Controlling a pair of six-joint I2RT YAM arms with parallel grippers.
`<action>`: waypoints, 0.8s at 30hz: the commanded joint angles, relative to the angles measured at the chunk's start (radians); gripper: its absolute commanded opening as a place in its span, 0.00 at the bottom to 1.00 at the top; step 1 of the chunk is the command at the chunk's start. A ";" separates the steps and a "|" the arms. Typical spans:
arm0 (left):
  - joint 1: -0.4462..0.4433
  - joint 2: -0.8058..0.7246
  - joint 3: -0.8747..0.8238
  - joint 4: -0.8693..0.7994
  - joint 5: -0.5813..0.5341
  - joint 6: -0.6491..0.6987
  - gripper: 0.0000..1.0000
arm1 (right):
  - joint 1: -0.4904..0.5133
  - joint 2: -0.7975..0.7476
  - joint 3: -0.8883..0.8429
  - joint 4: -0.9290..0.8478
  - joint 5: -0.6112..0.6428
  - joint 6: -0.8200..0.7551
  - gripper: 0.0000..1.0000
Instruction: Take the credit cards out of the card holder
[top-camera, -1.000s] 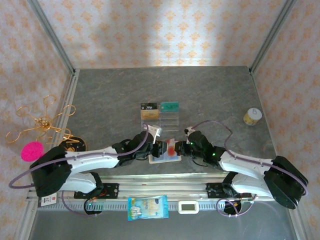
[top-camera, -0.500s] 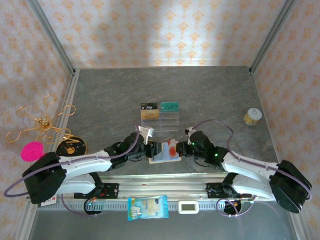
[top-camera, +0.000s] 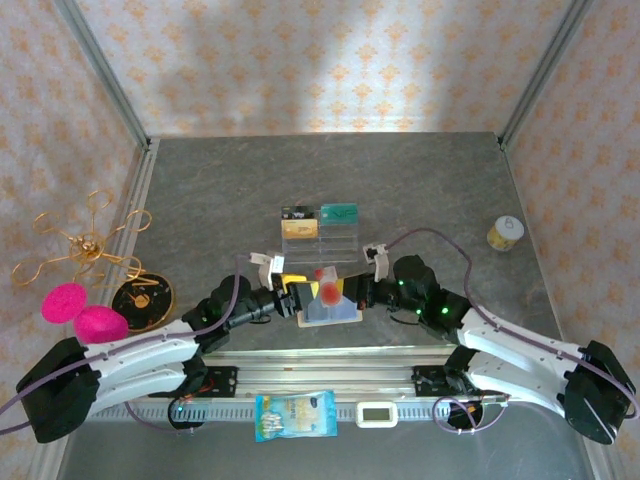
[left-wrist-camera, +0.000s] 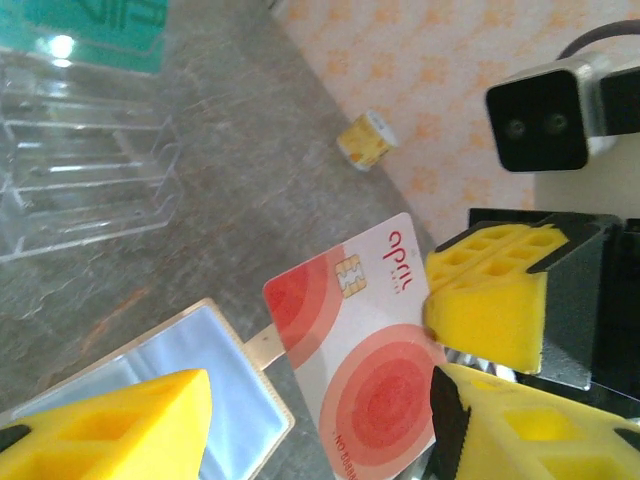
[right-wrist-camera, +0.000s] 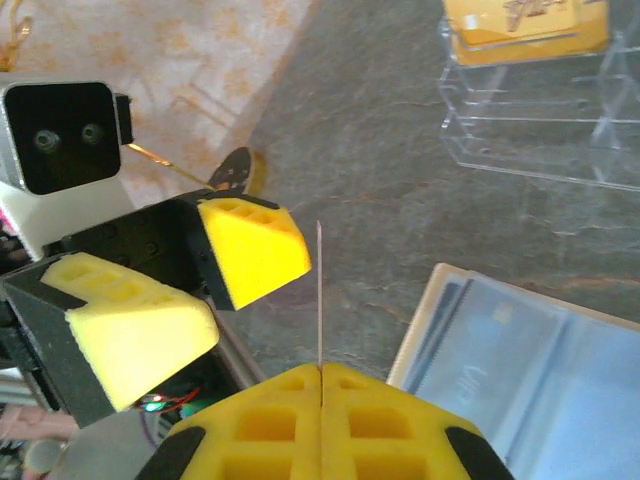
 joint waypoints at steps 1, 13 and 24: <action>0.011 -0.052 -0.019 0.110 0.044 -0.007 0.61 | -0.005 -0.031 0.033 0.073 -0.078 -0.015 0.00; 0.019 -0.043 -0.035 0.232 0.109 -0.037 0.56 | -0.005 -0.033 0.029 0.160 -0.178 0.019 0.00; 0.019 0.018 -0.051 0.360 0.181 -0.075 0.21 | 0.001 0.020 0.028 0.194 -0.184 0.031 0.00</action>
